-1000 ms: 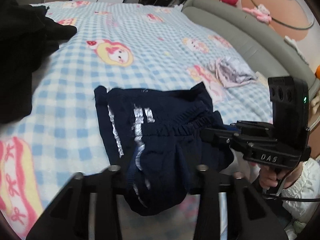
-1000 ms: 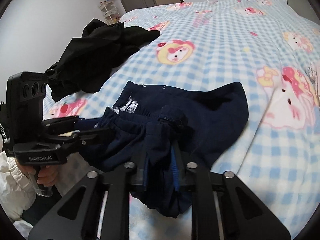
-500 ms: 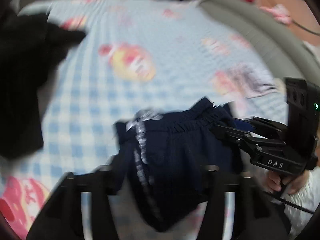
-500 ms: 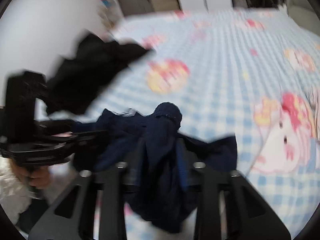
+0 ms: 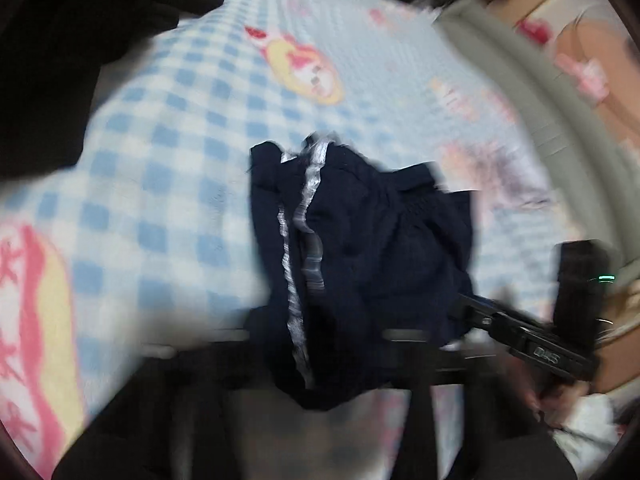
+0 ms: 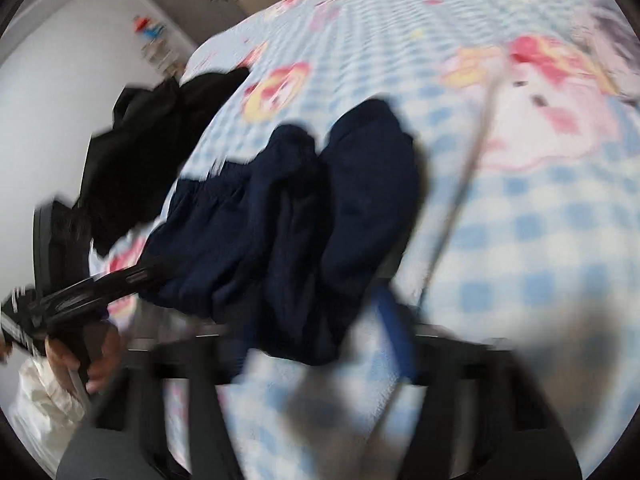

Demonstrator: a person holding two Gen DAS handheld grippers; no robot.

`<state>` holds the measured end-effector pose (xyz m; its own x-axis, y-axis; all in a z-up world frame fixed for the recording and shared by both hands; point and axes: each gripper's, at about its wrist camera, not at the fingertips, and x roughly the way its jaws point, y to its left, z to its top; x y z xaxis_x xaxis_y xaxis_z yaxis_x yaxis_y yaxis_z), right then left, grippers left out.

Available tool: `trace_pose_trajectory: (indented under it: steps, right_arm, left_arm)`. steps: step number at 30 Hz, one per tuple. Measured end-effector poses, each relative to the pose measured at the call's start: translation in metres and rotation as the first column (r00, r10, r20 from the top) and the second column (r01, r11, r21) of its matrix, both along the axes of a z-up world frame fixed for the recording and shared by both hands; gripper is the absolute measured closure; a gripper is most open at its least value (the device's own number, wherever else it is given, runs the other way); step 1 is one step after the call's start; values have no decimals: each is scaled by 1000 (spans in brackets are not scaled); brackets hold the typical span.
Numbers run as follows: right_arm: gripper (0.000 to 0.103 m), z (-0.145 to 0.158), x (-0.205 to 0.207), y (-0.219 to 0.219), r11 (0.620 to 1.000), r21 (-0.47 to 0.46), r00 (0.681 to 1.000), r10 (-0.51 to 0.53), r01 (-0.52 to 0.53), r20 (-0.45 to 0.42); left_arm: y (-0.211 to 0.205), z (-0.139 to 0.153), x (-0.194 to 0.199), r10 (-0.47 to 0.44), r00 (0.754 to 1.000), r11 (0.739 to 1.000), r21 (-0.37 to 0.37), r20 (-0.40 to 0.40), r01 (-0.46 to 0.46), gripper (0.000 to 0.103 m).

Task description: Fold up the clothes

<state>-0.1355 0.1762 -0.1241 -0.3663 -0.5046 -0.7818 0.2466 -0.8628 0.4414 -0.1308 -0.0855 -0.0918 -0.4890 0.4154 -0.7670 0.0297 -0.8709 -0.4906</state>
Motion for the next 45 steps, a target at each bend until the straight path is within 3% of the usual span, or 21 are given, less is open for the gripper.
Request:
trace_pose_trajectory:
  steps: [4, 8, 12, 14, 16, 18, 19, 21, 23, 25, 30, 33, 36, 38, 41, 43, 45]
  right_arm:
    - [94, 34, 25, 4, 1000, 0, 998, -15, 15, -62]
    - [94, 45, 70, 16, 999, -19, 998, -32, 31, -45]
    - [88, 23, 100, 19, 997, 67, 999, -44, 45, -14]
    - [82, 22, 102, 21, 995, 81, 998, -60, 60, -1]
    - [76, 20, 105, 22, 993, 95, 997, -76, 75, 12]
    - [74, 30, 110, 21, 990, 114, 996, -82, 85, -34]
    - [74, 33, 112, 20, 990, 109, 995, -85, 90, -50]
    - [74, 34, 113, 16, 991, 97, 995, -81, 87, -62]
    - [74, 34, 116, 10, 993, 97, 996, -63, 70, -70]
    - [74, 33, 118, 4, 993, 108, 996, -46, 54, -74]
    - [70, 18, 117, 11, 979, 186, 996, -85, 88, -21]
    - [68, 23, 120, 16, 976, 189, 994, -101, 106, -34]
    - [68, 35, 125, 10, 985, 148, 993, -69, 83, -96]
    - [68, 38, 126, 4, 991, 121, 992, -38, 52, -117]
    - [68, 27, 122, -6, 991, 130, 996, -3, 14, -89]
    - [68, 17, 121, -5, 987, 159, 999, -14, 22, -51]
    - [68, 18, 120, -1, 984, 172, 998, -30, 38, -50]
  left_arm:
    - [3, 31, 28, -7, 996, 999, 46, -85, 11, 89]
    - [11, 25, 73, -14, 997, 997, 81, -73, 20, 90]
    - [6, -9, 93, 37, 998, 998, 42, 60, -39, 90]
    - [-2, -11, 97, 82, 994, 996, 27, 74, -84, 87]
    - [-7, -3, 103, 107, 994, 994, 30, 33, -108, 87]
    - [-8, 7, 110, 115, 993, 992, 59, -23, -114, 75]
    - [-5, 10, 110, 104, 994, 993, 54, -40, -102, 74]
    - [6, 10, 110, 65, 996, 998, 25, -57, -64, 74]
    - [18, 3, 105, 31, 999, 1000, 1, -29, -31, 66]
    - [22, -8, 102, 21, 1000, 999, -31, 10, -21, 66]
    - [7, -2, 105, 116, 993, 979, -165, -33, -119, 69]
    - [-3, 1, 106, 131, 990, 987, -87, -50, -135, 71]
    - [7, 3, 106, 49, 997, 999, 4, -65, -49, 67]
    - [23, -4, 106, 7, 999, 1000, -30, -39, -8, 62]
    - [42, -17, 106, -31, 999, 995, -94, 15, 33, 63]
    - [40, -22, 105, -13, 999, 992, -126, 30, 16, 78]
    - [35, -18, 103, 16, 1000, 984, -176, 9, -14, 79]
